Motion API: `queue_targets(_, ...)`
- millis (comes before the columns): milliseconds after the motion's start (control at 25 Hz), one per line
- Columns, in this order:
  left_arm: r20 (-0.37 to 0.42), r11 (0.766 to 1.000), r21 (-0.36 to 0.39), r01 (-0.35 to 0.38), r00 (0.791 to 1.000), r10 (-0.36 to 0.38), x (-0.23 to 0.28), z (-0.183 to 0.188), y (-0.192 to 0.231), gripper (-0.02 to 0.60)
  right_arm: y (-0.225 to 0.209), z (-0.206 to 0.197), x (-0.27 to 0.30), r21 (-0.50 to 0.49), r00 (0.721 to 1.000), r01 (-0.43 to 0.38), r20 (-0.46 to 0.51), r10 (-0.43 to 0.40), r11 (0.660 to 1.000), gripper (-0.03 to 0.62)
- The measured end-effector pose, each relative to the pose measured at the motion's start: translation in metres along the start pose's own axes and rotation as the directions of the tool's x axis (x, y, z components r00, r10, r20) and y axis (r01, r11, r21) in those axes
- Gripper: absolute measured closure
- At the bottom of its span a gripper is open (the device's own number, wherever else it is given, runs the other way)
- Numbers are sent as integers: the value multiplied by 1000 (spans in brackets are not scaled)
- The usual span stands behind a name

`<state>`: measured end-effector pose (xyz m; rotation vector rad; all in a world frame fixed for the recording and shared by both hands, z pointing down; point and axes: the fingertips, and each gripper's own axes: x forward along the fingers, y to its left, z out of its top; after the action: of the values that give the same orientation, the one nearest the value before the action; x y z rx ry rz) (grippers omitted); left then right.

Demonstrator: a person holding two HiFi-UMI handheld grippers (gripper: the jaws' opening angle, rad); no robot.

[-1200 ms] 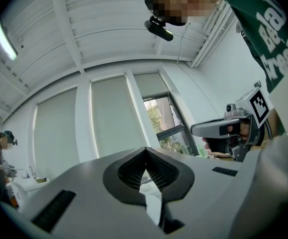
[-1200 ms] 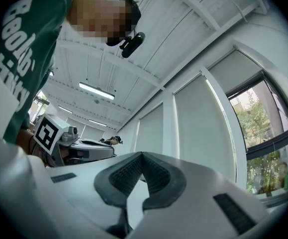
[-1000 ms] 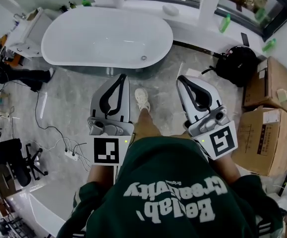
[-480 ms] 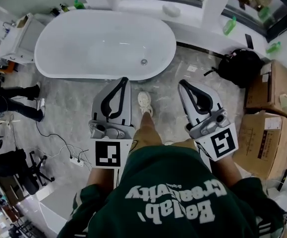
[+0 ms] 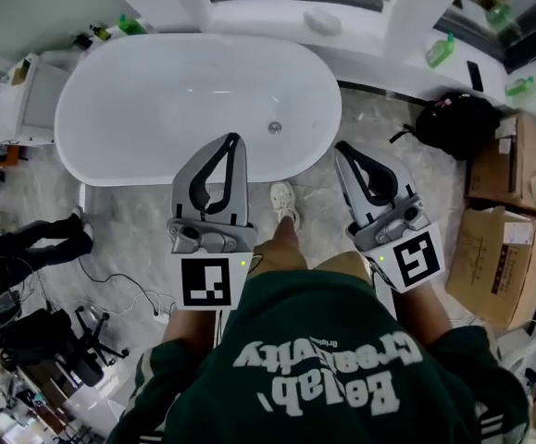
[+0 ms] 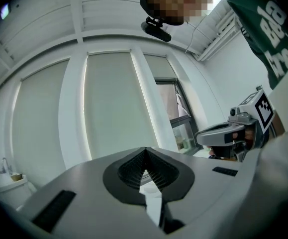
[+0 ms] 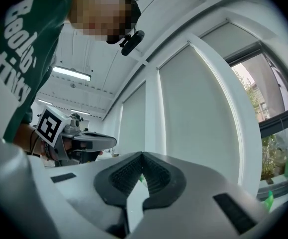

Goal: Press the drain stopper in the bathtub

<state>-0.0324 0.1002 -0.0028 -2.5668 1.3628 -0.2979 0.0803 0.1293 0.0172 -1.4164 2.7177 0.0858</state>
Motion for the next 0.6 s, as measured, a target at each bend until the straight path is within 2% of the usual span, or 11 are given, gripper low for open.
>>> queue_targets(280,-2,999,-50,15,1000,-15,44,-15,51,574,-33,-8,49,13,997,64,-48,-64,998,580)
queue_targets(480,24,997,-71,12,1000,-11,63,-14,76,574,-39,-4,80,-5,997,58,-56,-59,998,580)
queue_targets(600,17,997,-62,33,999,-32,73,-19,83,574,-39,-6,97,9,997,38,-63,-37,999,580)
